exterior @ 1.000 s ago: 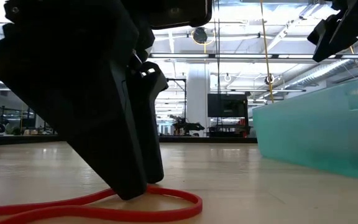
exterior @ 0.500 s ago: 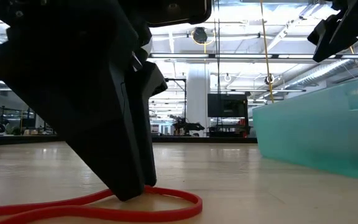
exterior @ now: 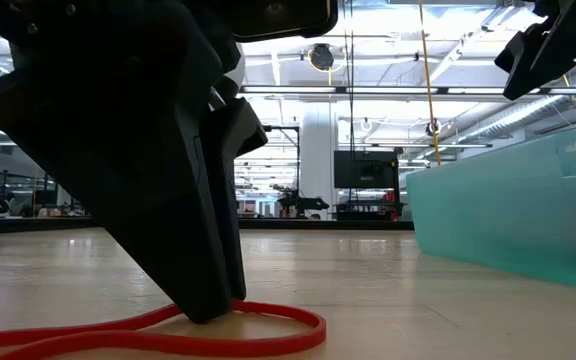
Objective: Pick and place rubber bands into bin
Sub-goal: Put the red rubber band into the green bin
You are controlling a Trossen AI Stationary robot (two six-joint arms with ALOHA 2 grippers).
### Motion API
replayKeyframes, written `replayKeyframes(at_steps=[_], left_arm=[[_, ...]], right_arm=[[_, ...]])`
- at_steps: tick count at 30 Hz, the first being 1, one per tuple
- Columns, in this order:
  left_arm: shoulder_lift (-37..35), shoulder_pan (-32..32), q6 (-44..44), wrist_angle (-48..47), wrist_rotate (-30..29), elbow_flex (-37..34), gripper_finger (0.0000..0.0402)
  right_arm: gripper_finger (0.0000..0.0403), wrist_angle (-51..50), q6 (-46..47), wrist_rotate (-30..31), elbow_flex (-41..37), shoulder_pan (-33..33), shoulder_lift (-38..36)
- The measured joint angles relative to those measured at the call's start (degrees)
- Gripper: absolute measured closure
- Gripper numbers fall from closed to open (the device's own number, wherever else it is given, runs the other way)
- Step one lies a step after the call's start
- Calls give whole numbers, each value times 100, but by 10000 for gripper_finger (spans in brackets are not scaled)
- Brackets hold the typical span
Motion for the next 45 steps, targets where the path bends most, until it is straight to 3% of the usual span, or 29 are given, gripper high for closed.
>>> replayKeyframes(at_steps=[8, 17, 29, 38, 45], left_arm=[[0, 0, -15, -2, -73, -4, 394], [-113, 50, 30, -6, -48, -16, 397], [-1435, 493, 552, -449, -266, -39, 400], [-2528, 1055, 1844, 48, -995, -23, 400], [-2909, 1424, 2581, 368, -1044, -12, 400]], right_arm=[[222, 0, 0, -2, 0, 0, 0], [222, 0, 0, -4, 0, 2, 0], [222, 214, -58, -24, 0, 9, -2], [222, 1334, -1113, -20, 0, 9, -1], [222, 2090, -2484, -3, -2, 9, 24]])
